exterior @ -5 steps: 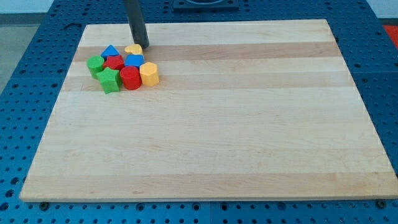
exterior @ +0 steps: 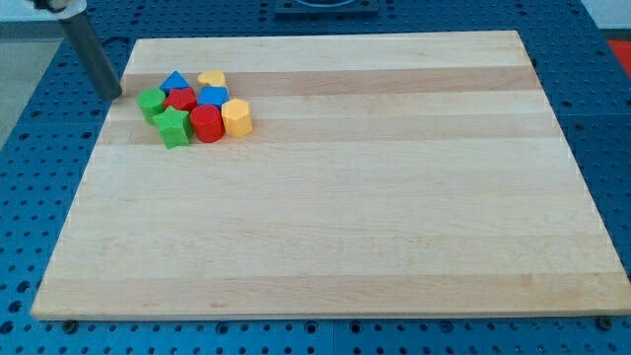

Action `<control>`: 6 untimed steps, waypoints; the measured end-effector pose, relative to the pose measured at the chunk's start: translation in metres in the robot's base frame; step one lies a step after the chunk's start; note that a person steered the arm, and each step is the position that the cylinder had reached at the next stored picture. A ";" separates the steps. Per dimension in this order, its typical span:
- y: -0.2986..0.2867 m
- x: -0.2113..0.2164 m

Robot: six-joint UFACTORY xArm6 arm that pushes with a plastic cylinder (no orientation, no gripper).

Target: Place the blue cube to the centre right of the board

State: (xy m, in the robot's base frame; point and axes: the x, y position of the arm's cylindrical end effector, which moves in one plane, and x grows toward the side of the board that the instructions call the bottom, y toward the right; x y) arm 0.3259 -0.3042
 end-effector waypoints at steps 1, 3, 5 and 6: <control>0.020 0.012; 0.118 0.012; 0.202 0.016; 0.252 0.016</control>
State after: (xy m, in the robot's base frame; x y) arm 0.3421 -0.0525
